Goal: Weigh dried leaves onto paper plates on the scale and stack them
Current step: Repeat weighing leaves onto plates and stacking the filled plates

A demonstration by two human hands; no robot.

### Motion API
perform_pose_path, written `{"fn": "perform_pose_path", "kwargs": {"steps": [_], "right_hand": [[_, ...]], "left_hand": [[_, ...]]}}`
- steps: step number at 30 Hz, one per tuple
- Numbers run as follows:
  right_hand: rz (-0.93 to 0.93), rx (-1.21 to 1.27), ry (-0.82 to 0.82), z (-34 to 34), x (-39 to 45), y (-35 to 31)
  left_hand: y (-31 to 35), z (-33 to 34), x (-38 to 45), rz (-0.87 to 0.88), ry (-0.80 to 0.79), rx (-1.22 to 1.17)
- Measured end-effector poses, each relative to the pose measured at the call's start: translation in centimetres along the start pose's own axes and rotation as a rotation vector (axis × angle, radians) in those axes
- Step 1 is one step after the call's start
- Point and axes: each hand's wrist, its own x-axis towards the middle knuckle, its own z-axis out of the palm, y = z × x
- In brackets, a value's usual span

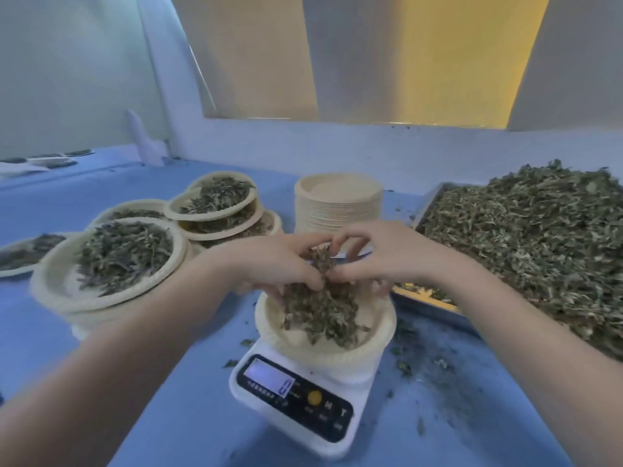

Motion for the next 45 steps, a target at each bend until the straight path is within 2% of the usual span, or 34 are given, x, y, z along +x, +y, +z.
{"fn": "perform_pose_path", "kwargs": {"steps": [6, 13, 21, 28, 36, 45], "right_hand": [[0.032, -0.014, 0.115, -0.4, -0.2, -0.7], [-0.034, -0.04, 0.223, 0.6, -0.2, -0.9], [-0.099, -0.092, 0.279, 1.8, 0.1, -0.8], [-0.114, -0.151, 0.276, 2.3, 0.2, 0.0], [-0.146, -0.243, 0.154, 2.3, 0.6, -0.5], [-0.161, -0.275, 0.159, 1.6, 0.3, -0.4]], "left_hand": [[-0.6, -1.7, -1.7, -0.015, 0.074, -0.118], [-1.8, -0.5, -0.7, 0.112, 0.331, -0.18], [-2.6, 1.2, 0.6, 0.257, 0.441, -0.248], [-3.0, 1.8, 0.8, 0.28, 0.482, -0.246], [-3.2, 1.8, 0.9, 0.29, 0.619, -0.222], [-2.2, 2.0, 1.4, 0.302, 0.626, -0.183]]}}
